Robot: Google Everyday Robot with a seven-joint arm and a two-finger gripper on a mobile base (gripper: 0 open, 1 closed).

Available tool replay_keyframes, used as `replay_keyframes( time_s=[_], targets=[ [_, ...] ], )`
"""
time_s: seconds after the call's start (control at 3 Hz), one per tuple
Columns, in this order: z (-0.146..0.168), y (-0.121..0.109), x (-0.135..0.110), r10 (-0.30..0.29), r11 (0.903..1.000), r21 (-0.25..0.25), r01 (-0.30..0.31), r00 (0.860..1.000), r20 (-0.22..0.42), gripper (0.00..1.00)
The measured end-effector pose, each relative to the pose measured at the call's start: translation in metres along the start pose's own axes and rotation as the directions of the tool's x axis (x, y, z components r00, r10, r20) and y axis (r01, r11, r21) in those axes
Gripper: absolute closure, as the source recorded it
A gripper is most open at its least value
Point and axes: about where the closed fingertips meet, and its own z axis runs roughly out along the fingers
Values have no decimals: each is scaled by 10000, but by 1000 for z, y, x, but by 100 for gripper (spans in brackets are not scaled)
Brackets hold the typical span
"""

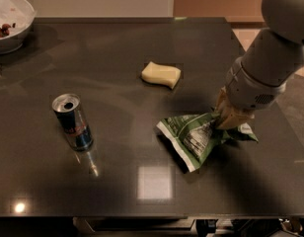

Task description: Move green jalapeno chip bag near redbull can

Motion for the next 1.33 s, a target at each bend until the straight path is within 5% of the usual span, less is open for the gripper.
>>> replay_keyframes(
  time_s=[0.67, 1.33],
  targets=[
    [-1, 3, -52, -1449, 9891, -196, 1461, 9880, 528, 100],
    [9, -1, -92, -2157, 9750, -320, 2199, 9711, 1027, 100]
  ],
)
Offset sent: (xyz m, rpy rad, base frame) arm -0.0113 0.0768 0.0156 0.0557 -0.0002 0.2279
